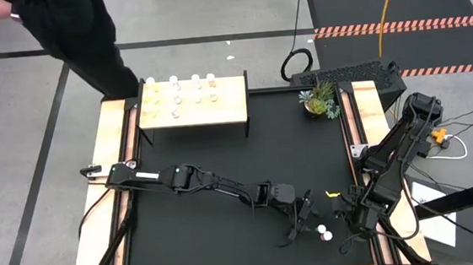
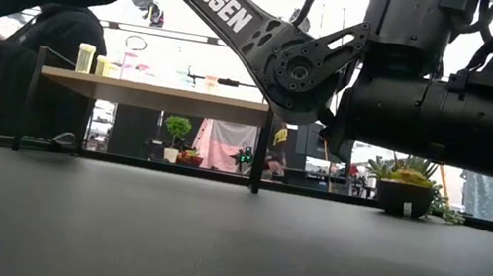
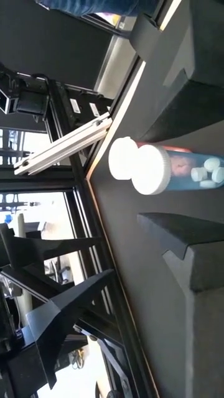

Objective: Pick and place medicine bottles onto shelf by color
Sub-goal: Put the blue medicine bottle aligned with the other blue medicine bottle on the shelf

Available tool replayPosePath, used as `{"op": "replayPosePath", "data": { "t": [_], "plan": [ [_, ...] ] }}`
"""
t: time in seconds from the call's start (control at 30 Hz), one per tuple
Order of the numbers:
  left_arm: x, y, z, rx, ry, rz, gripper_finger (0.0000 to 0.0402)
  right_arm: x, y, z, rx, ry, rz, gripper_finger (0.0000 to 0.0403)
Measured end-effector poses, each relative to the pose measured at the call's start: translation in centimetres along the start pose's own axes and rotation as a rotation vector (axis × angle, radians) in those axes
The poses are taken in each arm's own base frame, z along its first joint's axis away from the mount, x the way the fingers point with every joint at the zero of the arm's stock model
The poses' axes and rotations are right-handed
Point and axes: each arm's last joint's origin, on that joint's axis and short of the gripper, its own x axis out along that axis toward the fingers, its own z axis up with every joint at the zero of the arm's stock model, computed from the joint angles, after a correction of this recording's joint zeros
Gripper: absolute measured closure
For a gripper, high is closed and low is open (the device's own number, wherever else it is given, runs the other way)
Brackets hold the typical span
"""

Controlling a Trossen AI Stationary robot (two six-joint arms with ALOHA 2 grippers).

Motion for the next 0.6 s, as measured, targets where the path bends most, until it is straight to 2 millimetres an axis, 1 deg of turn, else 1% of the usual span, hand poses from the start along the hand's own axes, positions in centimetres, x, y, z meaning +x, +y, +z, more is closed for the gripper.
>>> {"op": "replayPosePath", "data": {
  "t": [0.43, 0.6],
  "plan": [
    [0.00, -0.02, -0.13, -0.021, 0.006, -0.003, 0.0206, 0.00, 0.00, -0.01, 0.005, 0.002, 0.000, 0.0277],
    [0.08, -0.11, -0.93, -0.070, 0.008, -0.007, 0.0206, 0.00, 0.00, -0.01, 0.005, 0.004, 0.000, 0.0277]
  ]
}}
